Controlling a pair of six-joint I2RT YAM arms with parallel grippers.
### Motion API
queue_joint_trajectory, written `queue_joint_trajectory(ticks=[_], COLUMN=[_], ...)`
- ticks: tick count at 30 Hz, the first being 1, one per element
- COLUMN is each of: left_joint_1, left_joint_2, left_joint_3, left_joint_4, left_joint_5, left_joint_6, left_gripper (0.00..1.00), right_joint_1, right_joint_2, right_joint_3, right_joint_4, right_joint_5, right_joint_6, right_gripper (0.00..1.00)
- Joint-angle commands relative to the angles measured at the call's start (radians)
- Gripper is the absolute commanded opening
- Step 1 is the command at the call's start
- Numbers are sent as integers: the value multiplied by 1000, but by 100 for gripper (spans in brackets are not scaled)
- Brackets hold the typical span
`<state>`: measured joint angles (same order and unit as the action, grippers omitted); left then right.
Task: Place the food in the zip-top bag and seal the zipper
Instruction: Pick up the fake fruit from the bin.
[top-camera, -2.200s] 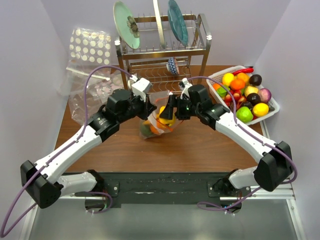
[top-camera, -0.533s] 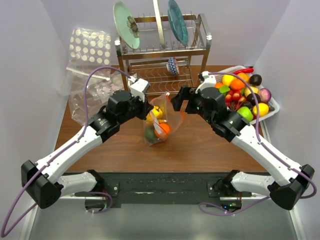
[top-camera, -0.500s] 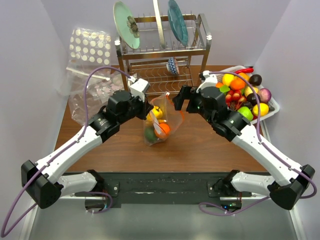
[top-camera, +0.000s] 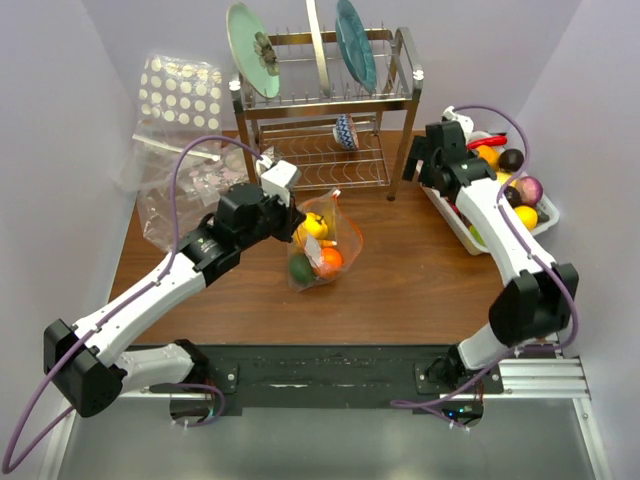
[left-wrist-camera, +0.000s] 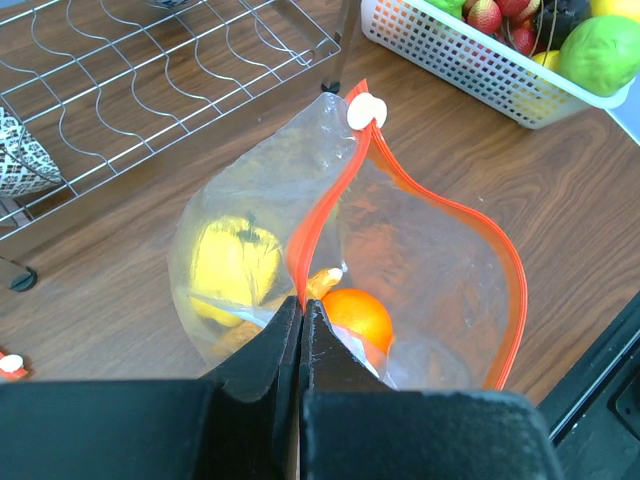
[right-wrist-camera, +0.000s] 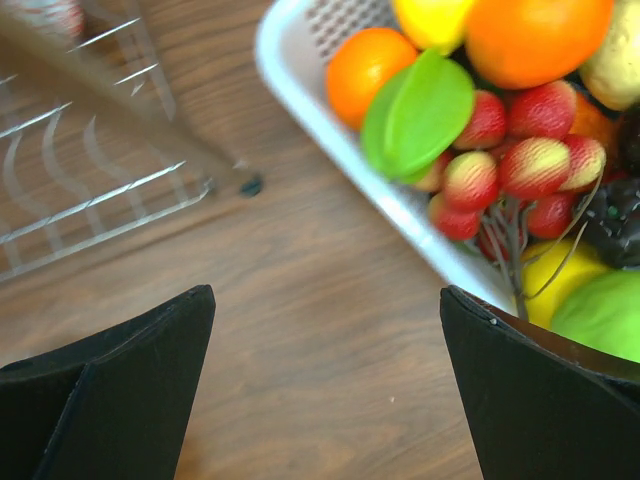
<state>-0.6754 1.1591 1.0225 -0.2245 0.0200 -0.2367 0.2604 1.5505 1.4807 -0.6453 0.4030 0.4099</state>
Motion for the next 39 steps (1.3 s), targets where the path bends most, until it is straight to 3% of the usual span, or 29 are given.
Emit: queue_joint_trajectory(ticks=[1,10,19,29,34,39], left_joint_1=[-1,0,4,4,5,5], left_joint_2=[-18,-13,-15,-15,-16,-13], left_joint_3=[-5,-6,-6,-6,-6,-6], left_joint_4=[50,51,50,48,47,48], left_joint_5=[-6,6,6,6,1,1], left_joint_6=[27,25,25,25,27,27], left_gripper=[0,0,0,0,0,0], right_joint_1=[-75,-168,-214,-240,-240,-242], right_joint_2=[80,302,422,503,491,448], right_joint_3=[127,311,313,352,333,288], right_joint_4=[-31,-132,-88,-82,-80,-50], right_joint_5=[-33,-44,-107,-55,0,16], right_joint_6=[56,228,277,305,322,326], right_gripper=[98,97,93,84,66,62])
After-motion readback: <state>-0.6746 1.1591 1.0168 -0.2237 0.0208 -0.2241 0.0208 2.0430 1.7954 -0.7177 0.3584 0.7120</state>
